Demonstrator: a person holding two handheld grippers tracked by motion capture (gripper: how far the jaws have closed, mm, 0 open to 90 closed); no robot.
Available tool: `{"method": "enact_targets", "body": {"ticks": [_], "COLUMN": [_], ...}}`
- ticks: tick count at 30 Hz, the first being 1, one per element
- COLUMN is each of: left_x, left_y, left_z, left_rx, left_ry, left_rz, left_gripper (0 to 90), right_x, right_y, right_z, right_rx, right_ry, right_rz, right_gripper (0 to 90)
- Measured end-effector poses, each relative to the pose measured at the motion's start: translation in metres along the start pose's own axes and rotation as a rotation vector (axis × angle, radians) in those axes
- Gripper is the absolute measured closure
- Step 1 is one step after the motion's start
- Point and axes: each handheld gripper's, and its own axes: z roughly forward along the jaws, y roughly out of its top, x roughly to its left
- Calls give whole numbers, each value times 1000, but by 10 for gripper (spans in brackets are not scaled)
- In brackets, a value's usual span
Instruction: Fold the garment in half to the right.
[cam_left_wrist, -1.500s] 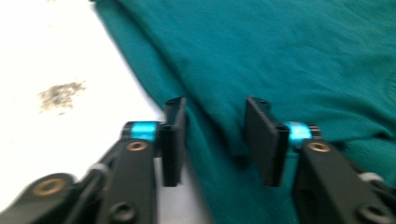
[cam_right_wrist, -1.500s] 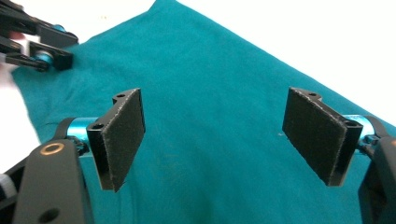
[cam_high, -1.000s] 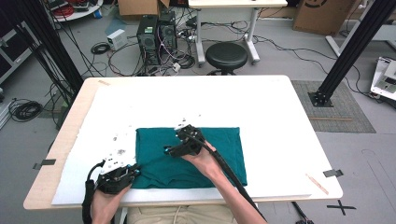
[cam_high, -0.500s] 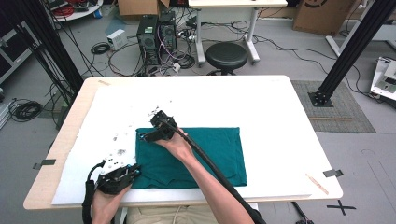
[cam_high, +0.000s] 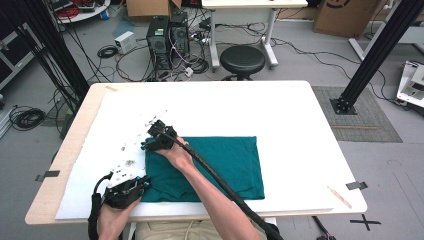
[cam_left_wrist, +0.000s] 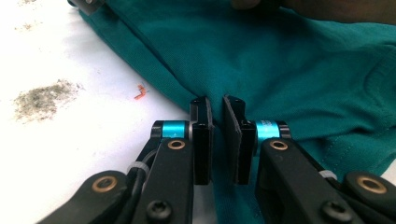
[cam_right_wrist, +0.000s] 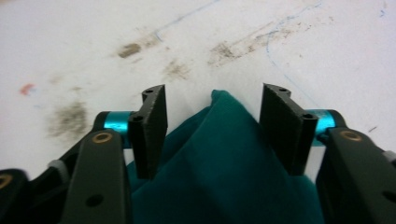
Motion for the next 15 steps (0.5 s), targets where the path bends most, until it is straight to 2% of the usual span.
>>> {"method": "enact_targets", "body": {"ticks": [2,3,5,6,7,11,15], "left_x": [0,0,0,0,0,0,0], "left_y": [0,0,0,0,0,0,0], "left_z": [0,0,0,0,0,0,0], "left_rx": [3,2,1,1,3,-2,0], "left_ry": [-5,-6,-5,-6,-6,-2,-2], "left_rz": [-2,-3,-2,-2,-1,0,3], "left_gripper": [824,824,824,824,824,824,823], "right_x": [2,1,1,0,1,4,6], "right_y": [1,1,1,1,1,2,2], "right_z": [2,3,3,3,4,5,6], "right_rx": [20,19,22,23,23,36,37], "right_ry": [-16,-17,-21,-23,-27,-52,-60], "right_rz": [4,-9,-4,-24,-14,-52,-68], "right_gripper": [503,522,546,547,547,552,605]}}
